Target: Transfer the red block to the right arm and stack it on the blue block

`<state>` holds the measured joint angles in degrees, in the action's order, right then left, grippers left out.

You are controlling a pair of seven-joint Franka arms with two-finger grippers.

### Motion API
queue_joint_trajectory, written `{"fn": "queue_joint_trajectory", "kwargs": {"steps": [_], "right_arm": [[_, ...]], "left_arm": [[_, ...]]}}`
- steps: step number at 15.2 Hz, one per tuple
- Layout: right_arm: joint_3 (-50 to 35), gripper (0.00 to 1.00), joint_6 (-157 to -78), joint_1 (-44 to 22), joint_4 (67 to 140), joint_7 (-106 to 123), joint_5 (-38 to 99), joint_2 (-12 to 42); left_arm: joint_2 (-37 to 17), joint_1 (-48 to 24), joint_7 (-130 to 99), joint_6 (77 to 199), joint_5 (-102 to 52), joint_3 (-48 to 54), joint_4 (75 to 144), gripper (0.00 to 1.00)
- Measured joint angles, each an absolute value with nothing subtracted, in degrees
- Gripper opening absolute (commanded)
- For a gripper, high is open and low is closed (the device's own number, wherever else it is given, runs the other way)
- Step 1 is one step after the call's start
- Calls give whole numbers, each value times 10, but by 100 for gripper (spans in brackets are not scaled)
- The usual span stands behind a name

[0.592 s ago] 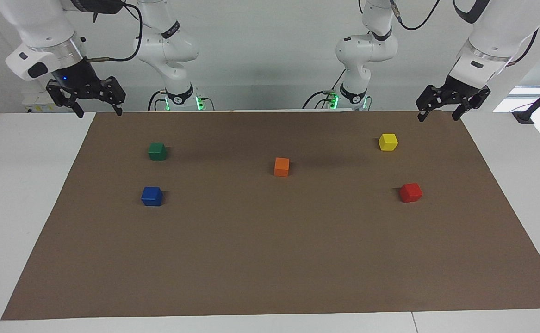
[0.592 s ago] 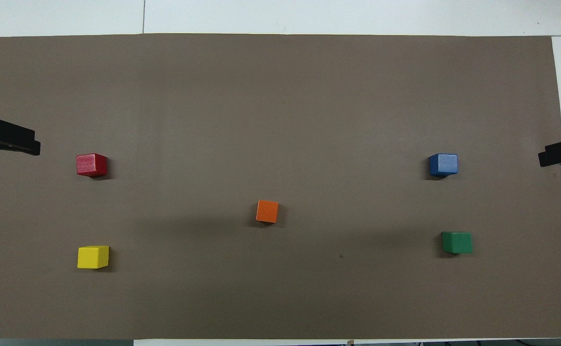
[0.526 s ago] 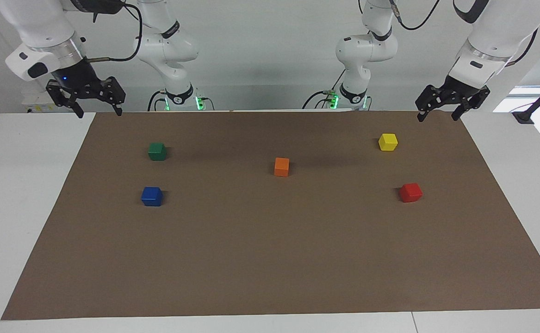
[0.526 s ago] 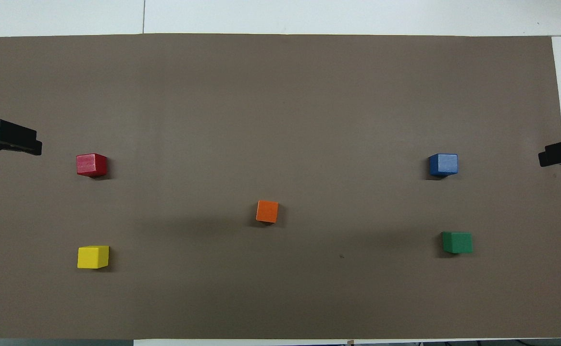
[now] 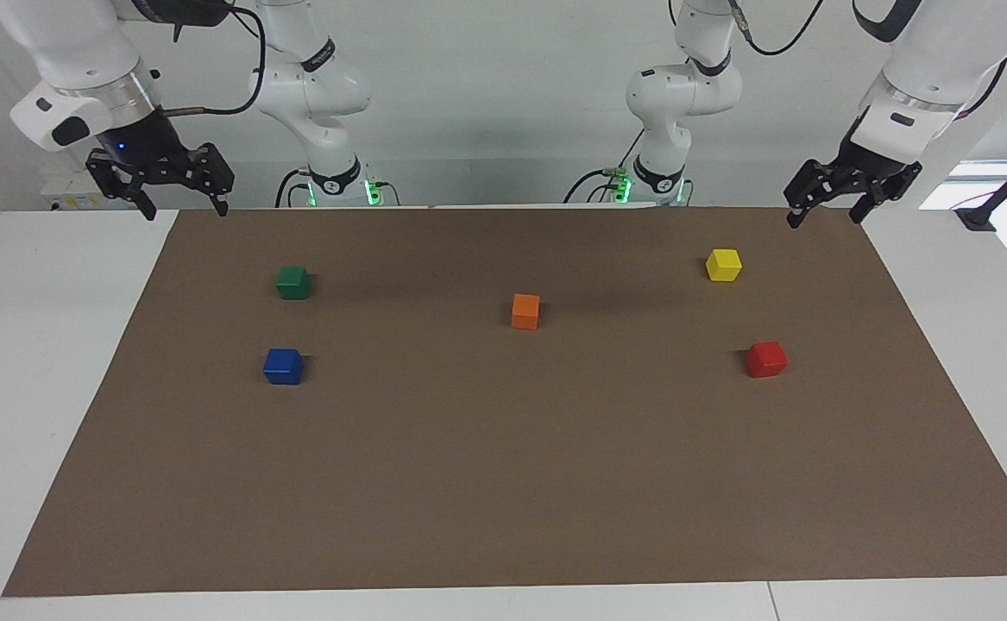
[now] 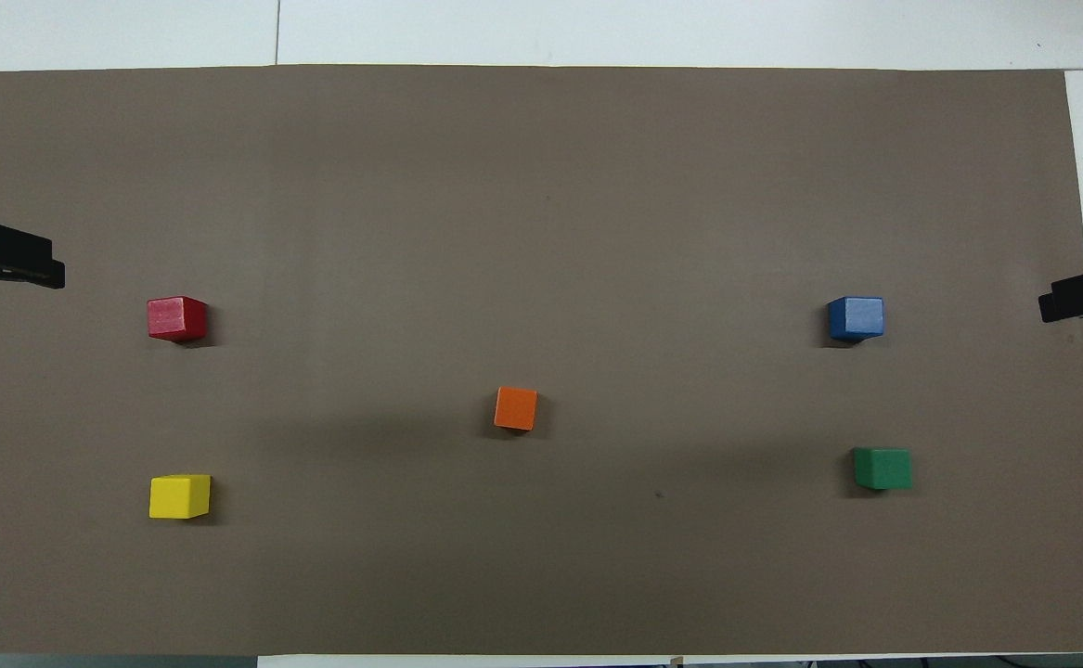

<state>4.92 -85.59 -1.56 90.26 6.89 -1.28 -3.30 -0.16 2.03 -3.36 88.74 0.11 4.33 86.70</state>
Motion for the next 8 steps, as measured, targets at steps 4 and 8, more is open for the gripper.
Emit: {"fn": "queue_joint_trajectory", "kwargs": {"steps": [4, 8], "right_arm": [[49, 100, -857, -16, 923, 69, -1, -37], [49, 100, -913, -10, 1008, 69, 74, -65]], "left_arm": [[-13, 21, -37, 1009, 1, 42, 964, 100], [-60, 21, -23, 1087, 18, 42, 1026, 100]]}}
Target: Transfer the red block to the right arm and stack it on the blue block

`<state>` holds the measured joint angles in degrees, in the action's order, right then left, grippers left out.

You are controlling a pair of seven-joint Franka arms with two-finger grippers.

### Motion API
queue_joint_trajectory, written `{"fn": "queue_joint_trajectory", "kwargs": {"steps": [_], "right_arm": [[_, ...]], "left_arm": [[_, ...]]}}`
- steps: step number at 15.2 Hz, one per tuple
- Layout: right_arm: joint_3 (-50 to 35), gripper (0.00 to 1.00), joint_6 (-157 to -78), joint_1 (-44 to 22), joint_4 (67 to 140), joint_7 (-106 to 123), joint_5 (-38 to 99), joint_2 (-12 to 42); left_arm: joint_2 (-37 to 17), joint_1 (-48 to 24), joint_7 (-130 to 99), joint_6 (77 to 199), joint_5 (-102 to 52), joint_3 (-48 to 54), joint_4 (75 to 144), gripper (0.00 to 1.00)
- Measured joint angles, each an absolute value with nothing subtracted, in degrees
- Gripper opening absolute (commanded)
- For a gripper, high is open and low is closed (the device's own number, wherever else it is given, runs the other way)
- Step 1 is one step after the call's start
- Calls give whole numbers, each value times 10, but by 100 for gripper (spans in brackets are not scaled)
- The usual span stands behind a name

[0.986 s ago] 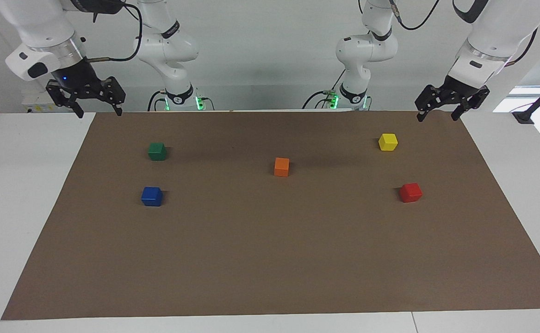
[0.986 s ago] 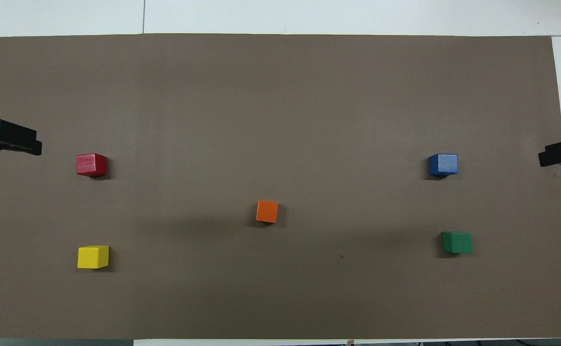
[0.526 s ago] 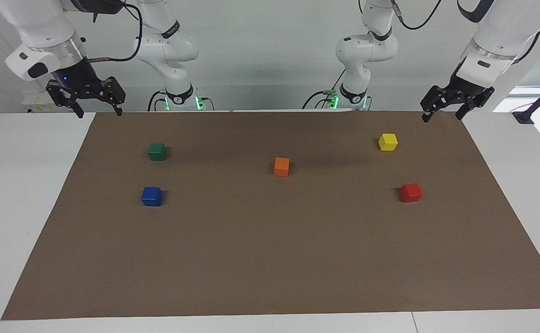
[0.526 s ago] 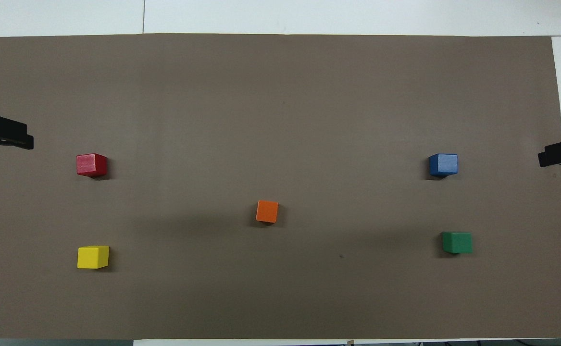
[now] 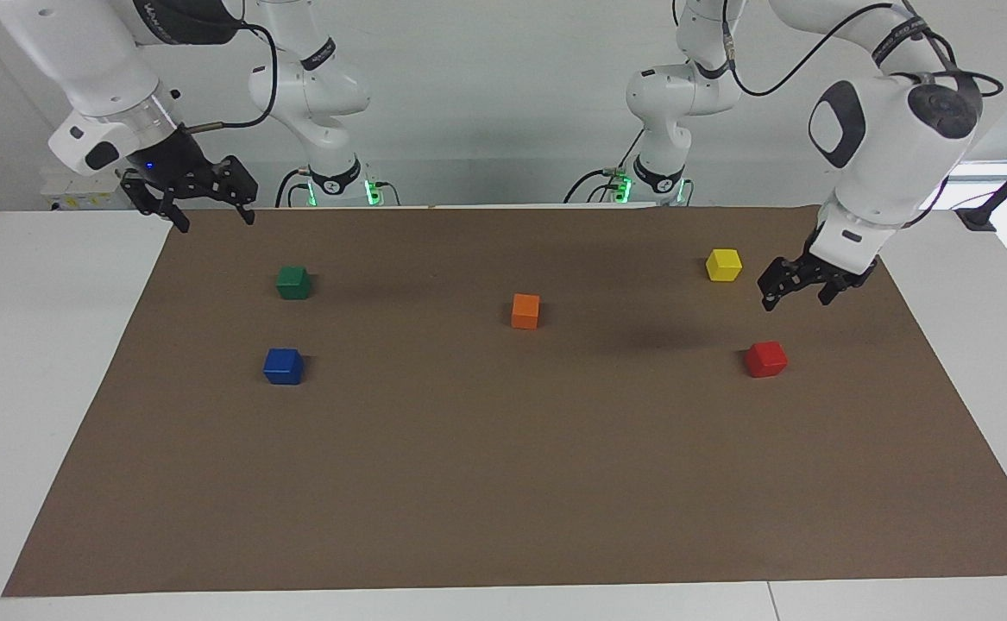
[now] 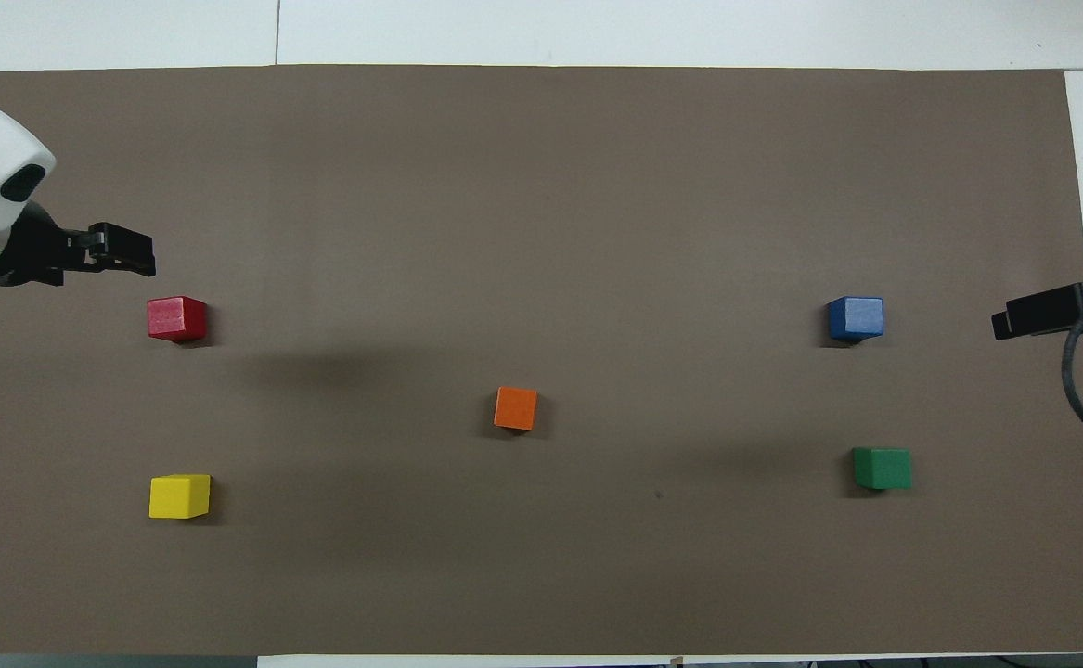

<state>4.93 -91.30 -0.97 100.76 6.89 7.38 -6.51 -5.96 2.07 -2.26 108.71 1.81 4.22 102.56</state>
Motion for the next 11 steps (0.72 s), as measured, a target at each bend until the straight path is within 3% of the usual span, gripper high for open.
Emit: {"fn": "queue_joint_trajectory", "kwargs": {"steps": [6, 11], "right_arm": [[50, 100, -976, 21, 1107, 144, 266, -76], [50, 100, -986, 60, 1193, 299, 492, -54]], "left_arm": [[-74, 60, -4, 1246, 24, 40, 1165, 100], [-83, 61, 4, 1292, 11, 43, 1196, 100]]}}
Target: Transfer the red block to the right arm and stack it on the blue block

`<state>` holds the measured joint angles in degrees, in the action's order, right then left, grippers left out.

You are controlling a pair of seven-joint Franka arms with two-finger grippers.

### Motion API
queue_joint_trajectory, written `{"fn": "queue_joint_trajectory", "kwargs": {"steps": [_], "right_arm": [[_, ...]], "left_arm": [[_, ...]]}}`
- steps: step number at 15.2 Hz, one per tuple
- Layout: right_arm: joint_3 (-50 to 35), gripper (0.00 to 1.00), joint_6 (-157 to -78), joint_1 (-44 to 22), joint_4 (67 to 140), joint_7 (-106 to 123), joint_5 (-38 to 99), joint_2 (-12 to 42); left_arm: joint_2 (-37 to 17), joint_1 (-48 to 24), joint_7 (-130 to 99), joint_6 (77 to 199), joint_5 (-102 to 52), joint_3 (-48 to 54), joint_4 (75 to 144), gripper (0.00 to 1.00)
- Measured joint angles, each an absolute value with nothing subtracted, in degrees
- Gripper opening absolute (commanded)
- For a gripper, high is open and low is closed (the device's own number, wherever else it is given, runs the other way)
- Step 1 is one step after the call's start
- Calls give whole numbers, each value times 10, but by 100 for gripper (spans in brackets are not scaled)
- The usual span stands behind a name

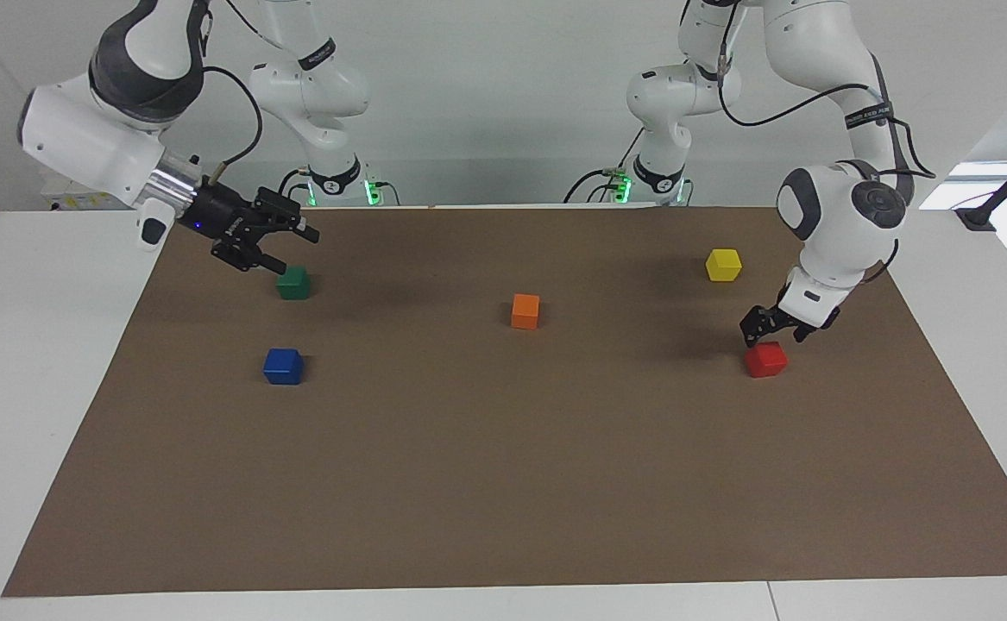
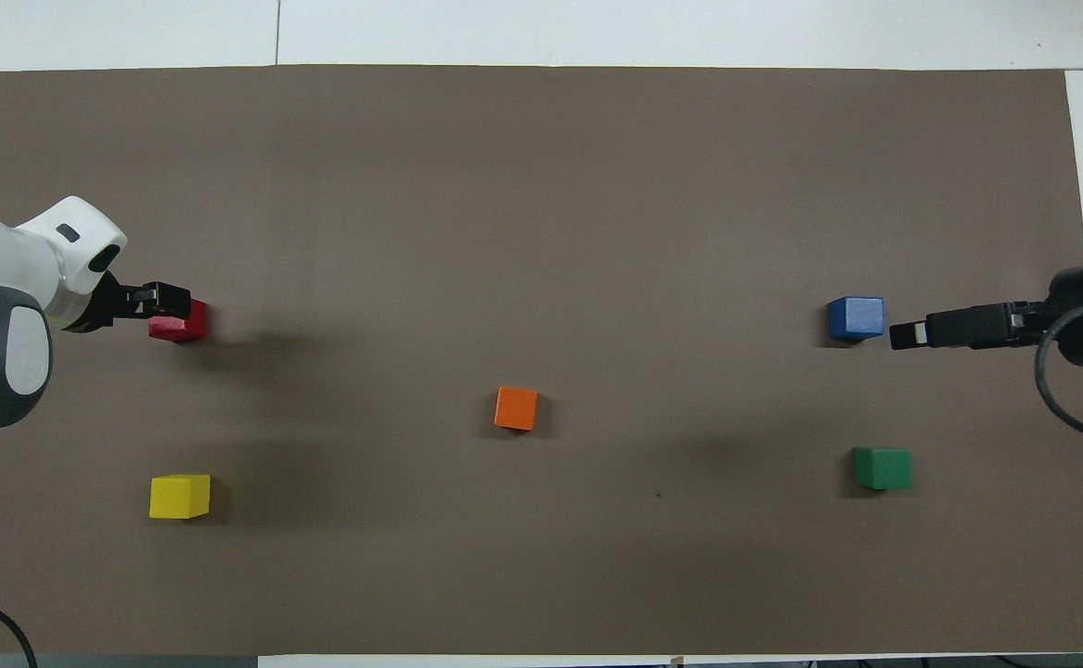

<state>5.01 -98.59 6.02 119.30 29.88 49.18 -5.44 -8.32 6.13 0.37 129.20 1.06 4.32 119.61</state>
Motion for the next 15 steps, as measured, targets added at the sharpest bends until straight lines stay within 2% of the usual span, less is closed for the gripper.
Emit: {"fn": "queue_joint_trajectory", "kwargs": {"steps": [7, 9, 10, 11, 15], "right_arm": [[41, 100, -925, 27, 1265, 380, 743, -31], [41, 100, -906, 4, 1280, 396, 810, -24], [40, 100, -895, -8, 1287, 400, 847, -21], [40, 100, -880, -19, 1294, 402, 883, -16], [39, 100, -762, -37, 1308, 434, 998, 37]], "left_arm": [[-128, 61, 4, 1347, 5, 43, 1198, 100], [-140, 61, 4, 1354, 5, 43, 1197, 48], [-142, 61, 4, 1354, 5, 43, 1197, 15], [-142, 61, 4, 1352, 5, 43, 1196, 0], [-141, 63, -1, 1293, -12, 43, 1174, 0]]}}
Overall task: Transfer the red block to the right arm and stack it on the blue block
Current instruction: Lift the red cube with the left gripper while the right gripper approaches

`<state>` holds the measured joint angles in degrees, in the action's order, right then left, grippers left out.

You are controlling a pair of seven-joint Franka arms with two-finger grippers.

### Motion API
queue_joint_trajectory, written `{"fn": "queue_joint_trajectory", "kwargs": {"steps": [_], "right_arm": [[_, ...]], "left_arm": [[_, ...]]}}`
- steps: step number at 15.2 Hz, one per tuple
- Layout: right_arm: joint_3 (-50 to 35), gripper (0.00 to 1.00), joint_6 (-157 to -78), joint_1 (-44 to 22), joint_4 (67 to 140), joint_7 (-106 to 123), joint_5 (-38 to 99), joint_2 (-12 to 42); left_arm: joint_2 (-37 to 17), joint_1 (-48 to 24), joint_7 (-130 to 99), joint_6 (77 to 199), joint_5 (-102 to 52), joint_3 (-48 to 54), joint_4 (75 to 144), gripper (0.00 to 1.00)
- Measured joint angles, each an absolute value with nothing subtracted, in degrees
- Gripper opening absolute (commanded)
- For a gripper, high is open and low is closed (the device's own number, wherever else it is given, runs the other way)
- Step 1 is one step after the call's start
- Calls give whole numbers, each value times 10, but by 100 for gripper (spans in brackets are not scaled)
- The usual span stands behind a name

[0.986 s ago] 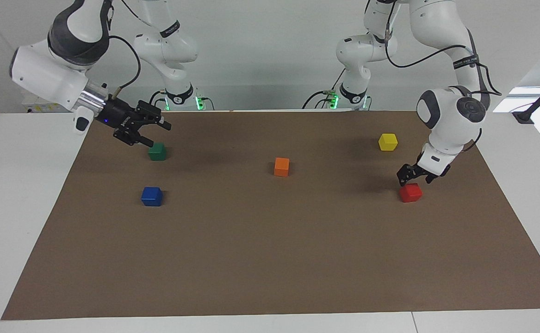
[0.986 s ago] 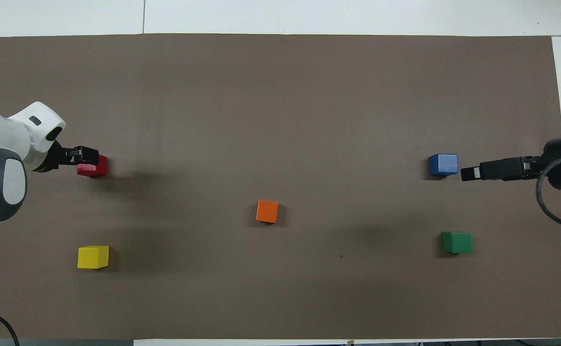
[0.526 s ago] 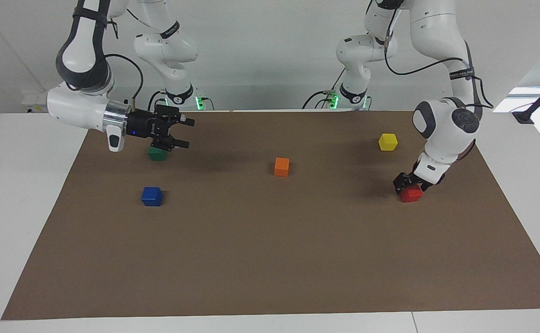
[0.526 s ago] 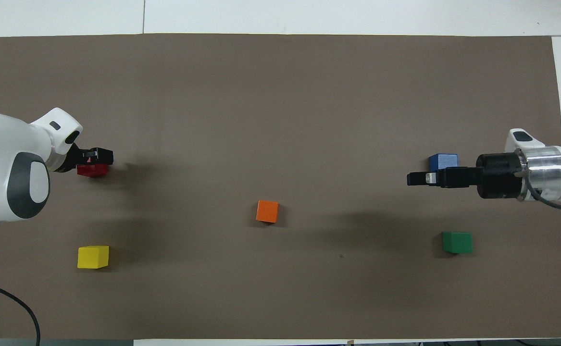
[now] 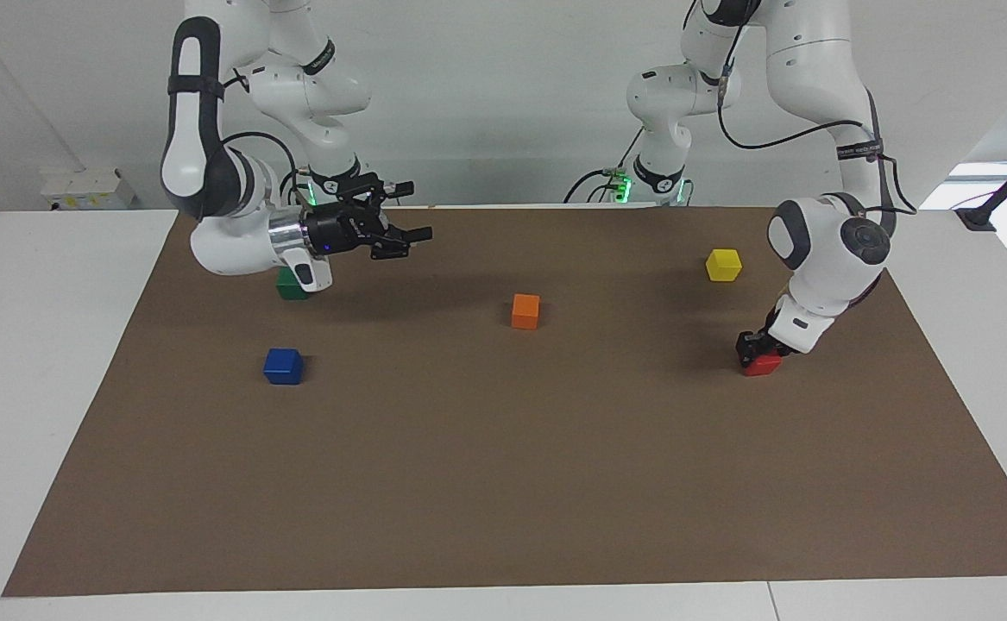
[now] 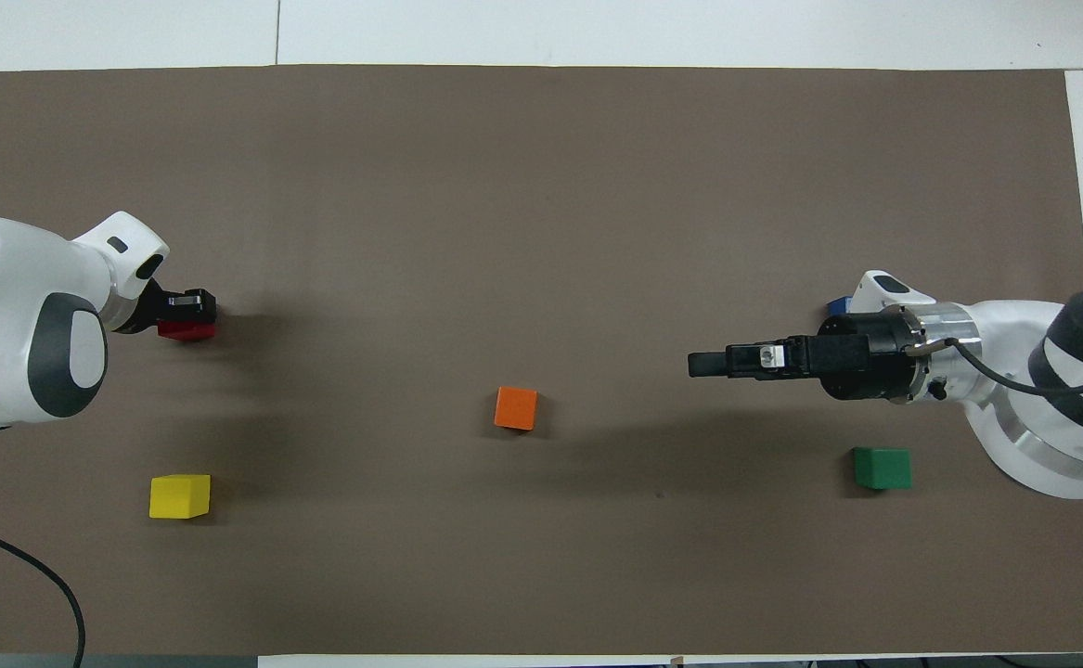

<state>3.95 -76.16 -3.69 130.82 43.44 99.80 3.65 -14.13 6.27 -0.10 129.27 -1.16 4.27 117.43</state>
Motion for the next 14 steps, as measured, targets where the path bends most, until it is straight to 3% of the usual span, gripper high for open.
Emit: {"fn": "queue_joint_trajectory", "kwargs": {"steps": [7, 14], "right_arm": [[38, 100, -624, -133, 1321, 444, 1204, 124], [36, 100, -527, -195, 1319, 452, 1292, 208]], "left_arm": [[-81, 54, -342, 1008, -182, 68, 1015, 0], [47, 30, -764, 899, -316, 141, 1001, 0]]}}
